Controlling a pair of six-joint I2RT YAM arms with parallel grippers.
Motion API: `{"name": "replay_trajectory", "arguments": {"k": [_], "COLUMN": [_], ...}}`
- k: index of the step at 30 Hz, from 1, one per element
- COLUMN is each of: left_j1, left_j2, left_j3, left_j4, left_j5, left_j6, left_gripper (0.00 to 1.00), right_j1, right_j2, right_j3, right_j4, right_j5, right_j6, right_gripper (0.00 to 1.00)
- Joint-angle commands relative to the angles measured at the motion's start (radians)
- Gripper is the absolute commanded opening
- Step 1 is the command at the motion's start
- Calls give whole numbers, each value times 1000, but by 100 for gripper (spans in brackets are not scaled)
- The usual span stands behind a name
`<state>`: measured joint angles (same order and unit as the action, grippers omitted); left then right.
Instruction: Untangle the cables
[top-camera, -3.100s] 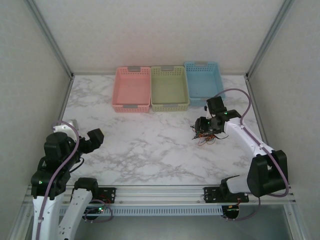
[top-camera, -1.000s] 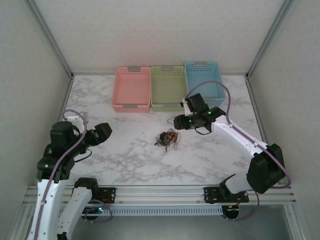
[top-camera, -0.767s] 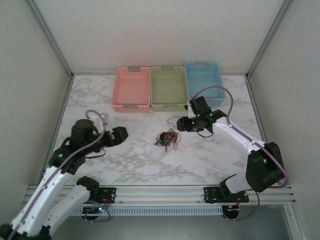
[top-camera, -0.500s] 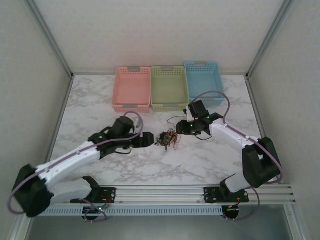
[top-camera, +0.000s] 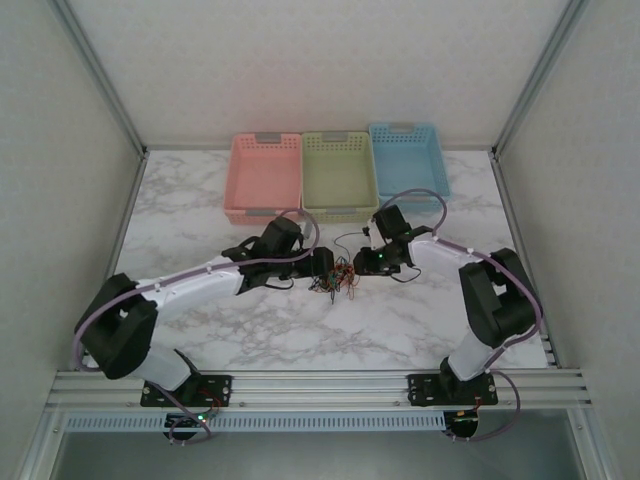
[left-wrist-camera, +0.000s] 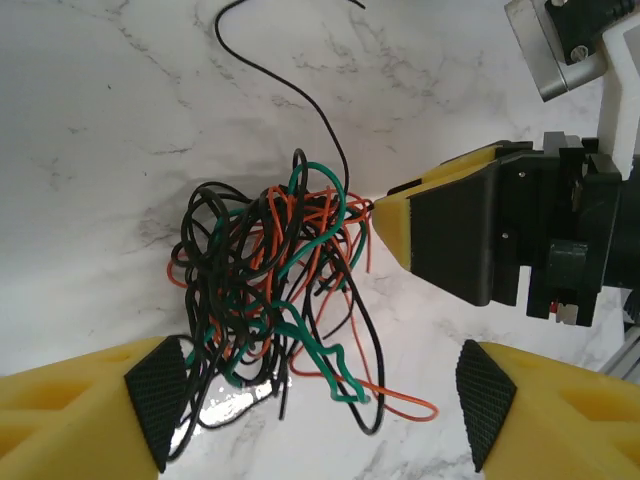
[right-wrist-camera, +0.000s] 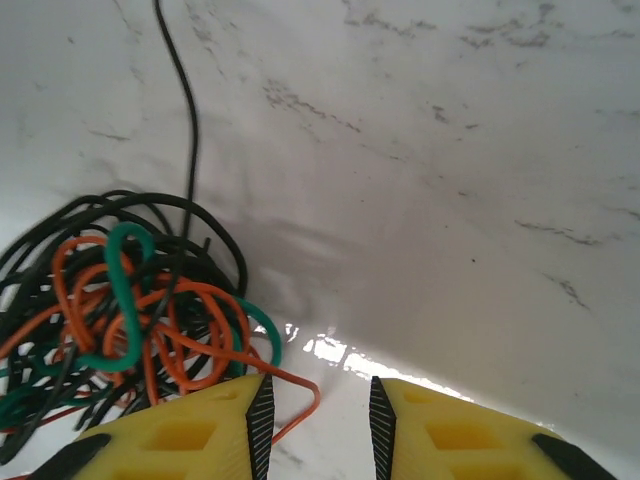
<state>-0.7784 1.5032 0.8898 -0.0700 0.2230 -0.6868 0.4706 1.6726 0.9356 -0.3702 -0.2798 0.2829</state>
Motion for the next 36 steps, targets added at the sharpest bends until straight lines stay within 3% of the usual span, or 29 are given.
{"name": "replay_trajectory", "arguments": {"k": [1,20,28,34,36], "left_j1": [-18,-39,-47,-48,-48], "left_j2": [37,92,94,66,45], "left_j3": [21,-25,-46,-104,-120], "left_j4": [45,58,75,115,112], "left_j5": [15,-7,-9,-9,-17], "left_j6": [-23,-26,-36,-60,-65], "left_gripper": [73,57,52,51,51], "right_j1": [-5,-6,-5,-6,-6], "right_j2": [31,31,33,9,-14], "right_j3": [11,-34,-50,-56,-59], "right_j4": [17,115,152,160,154], "right_j5": [-29,-126,-171,-205,-198], "right_j6": [-45,-46,-46,-42,-36], "right_gripper": [33,33,19,1,0]}}
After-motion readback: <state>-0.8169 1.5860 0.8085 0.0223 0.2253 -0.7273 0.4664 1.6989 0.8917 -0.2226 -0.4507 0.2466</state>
